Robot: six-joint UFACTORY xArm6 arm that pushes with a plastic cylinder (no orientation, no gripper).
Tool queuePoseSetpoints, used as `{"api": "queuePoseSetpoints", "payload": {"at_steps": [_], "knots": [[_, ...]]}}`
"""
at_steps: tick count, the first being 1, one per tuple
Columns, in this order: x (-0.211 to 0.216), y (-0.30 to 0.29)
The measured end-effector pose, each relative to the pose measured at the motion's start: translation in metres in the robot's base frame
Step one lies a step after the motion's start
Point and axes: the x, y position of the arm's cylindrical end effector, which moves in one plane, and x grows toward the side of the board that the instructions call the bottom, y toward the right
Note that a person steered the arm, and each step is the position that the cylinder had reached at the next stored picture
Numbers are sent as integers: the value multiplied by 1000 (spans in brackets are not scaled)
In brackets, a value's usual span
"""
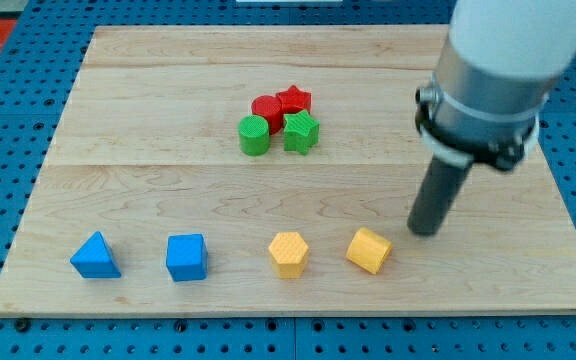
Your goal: Separate the green star from the red star
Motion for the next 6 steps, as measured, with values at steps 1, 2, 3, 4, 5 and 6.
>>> {"api": "queuePoseSetpoints", "payload": {"at_steps": [1, 2, 3, 4, 5, 6], "knots": [[-44, 0], [-68, 0], [-80, -47], [-107, -105], [-107, -178], [-108, -175]]}}
